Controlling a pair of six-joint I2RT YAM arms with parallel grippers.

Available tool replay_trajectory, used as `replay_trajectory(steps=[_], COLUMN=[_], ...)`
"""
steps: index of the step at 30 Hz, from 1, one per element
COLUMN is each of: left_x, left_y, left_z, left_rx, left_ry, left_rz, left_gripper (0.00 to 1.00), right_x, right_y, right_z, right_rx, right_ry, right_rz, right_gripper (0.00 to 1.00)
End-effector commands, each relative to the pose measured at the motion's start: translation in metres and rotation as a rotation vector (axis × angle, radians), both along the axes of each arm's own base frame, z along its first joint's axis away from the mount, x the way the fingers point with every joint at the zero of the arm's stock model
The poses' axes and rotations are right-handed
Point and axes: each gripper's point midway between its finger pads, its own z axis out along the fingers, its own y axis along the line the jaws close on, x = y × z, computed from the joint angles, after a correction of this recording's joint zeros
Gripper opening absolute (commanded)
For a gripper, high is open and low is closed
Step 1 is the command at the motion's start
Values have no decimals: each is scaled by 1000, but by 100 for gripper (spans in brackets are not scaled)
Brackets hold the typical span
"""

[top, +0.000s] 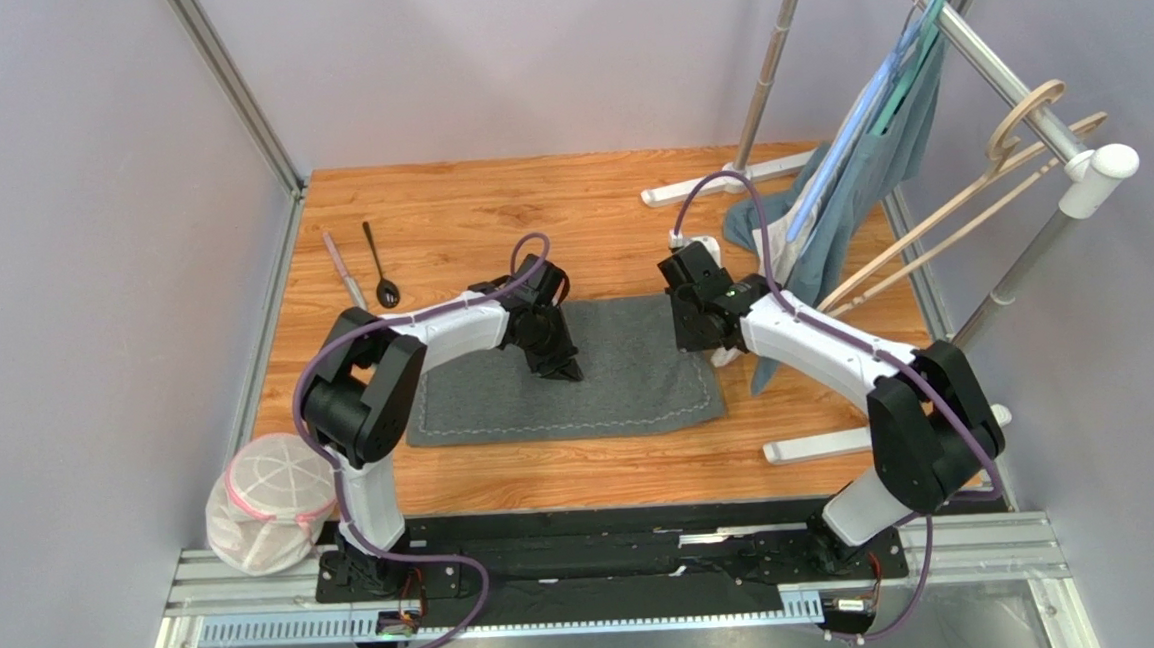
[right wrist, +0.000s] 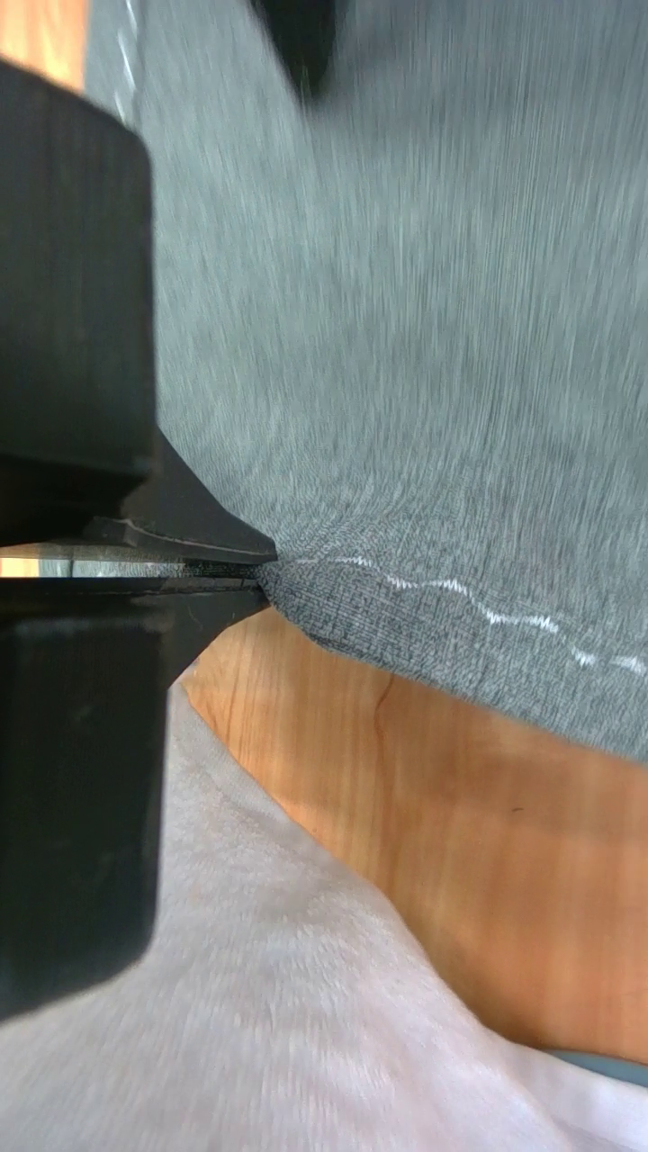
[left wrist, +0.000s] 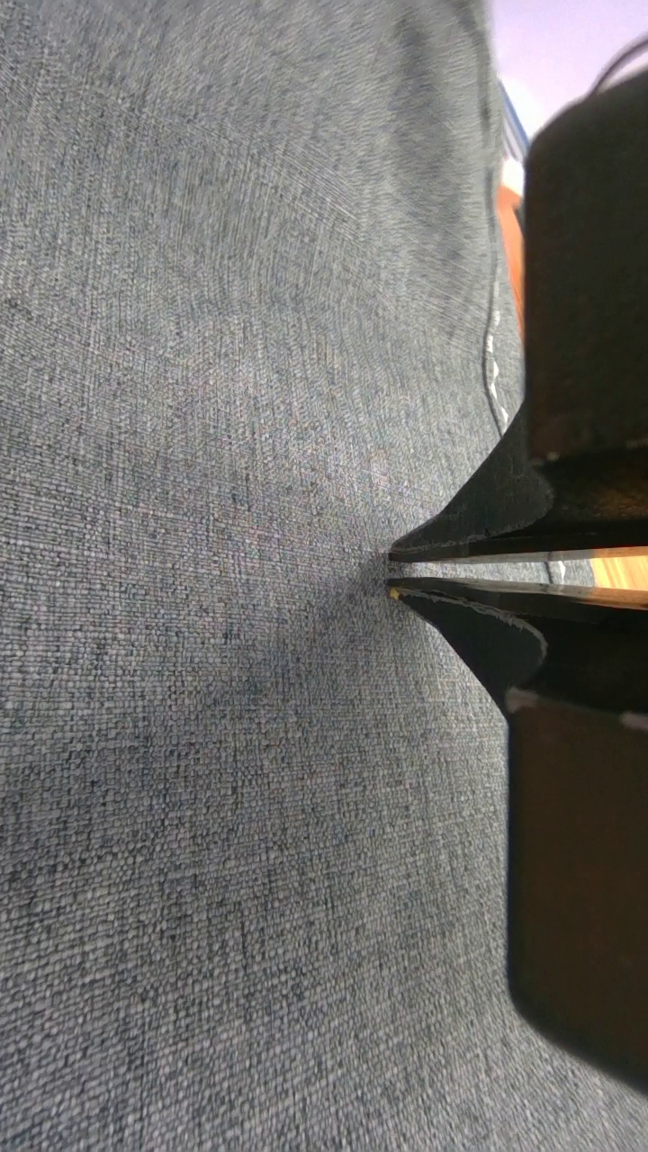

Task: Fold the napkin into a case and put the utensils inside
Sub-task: Fold the rectangle-folded napkin at the center of the board.

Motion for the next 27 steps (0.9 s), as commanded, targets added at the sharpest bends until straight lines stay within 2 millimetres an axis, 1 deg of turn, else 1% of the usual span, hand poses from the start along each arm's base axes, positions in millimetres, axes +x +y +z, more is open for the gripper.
replay_trajectory(steps=[1, 2, 3, 4, 5, 6, 7, 8, 10, 11, 12, 14, 15, 17, 18, 19, 20, 21, 22, 23, 24, 26, 27], left_x=[13, 13, 11, 14, 14, 10, 16, 17, 18, 19, 19, 18, 18, 10, 10, 1, -3, -8, -11, -10, -17, -16, -19], left_y=[-35, -39, -48, -56, -62, -68, -75, -78, -82, -80, -78, -70, -67, -52, -41, -27, -16, 1, 11, 27, 38, 54, 59], left_z=[10, 9, 7, 11, 12, 7, 13, 13, 15, 16, 22, 26, 40, 42, 55, 49, 49, 50, 50, 54, 45, 40, 34], left_rx=[-80, -84, -100, -118, -125, -124, -136, -138, -145, -138, -135, -122, -137, -118, -119, -92, -72, -57, -43, -25, -8, 0, 10], left_ry=[-30, -27, -13, -20, -16, -3, -20, -24, -30, -39, -52, -74, -96, -102, -125, -111, -120, -118, -115, -119, -99, -94, -80], left_rz=[62, 63, 57, 53, 46, 36, 32, 26, 13, 11, 9, -7, -11, -26, -17, -13, -22, -10, -6, 12, 20, 41, 45], left_gripper=[16, 16, 16, 16, 16, 16, 16, 16, 16, 16, 16, 16, 16, 16, 16, 16, 16, 16, 16, 16, 16, 17, 16], right_x=[12, 13, 11, 12, 10, 10, 10, 7, 5, 3, 1, -1, -2, -2, -3, -3, -5, -4, -5, -8, -7, -11, -9], right_y=[17, 21, 29, 34, 40, 45, 49, 54, 59, 61, 64, 64, 64, 62, 62, 62, 61, 62, 63, 66, 69, 81, 88], right_z=[51, 55, 58, 65, 67, 70, 73, 74, 77, 81, 82, 84, 85, 87, 88, 89, 89, 92, 93, 93, 98, 97, 103], right_rx=[82, 102, 136, 164, 196, 217, 239, 265, 285, 295, 297, 295, 297, 295, 293, 291, 286, 284, 282, 276, 280, 272, 282], right_ry=[-101, -105, -96, -101, -90, -89, -85, -74, -64, -65, -66, -62, -61, -59, -62, -63, -57, -63, -60, -55, -65, -60, -71], right_rz=[71, 78, 98, 101, 119, 127, 125, 140, 147, 151, 163, 162, 162, 156, 157, 158, 159, 161, 165, 174, 178, 204, 211], right_gripper=[0, 0, 0, 0, 0, 0, 0, 0, 0, 0, 0, 0, 0, 0, 0, 0, 0, 0, 0, 0, 0, 0, 0])
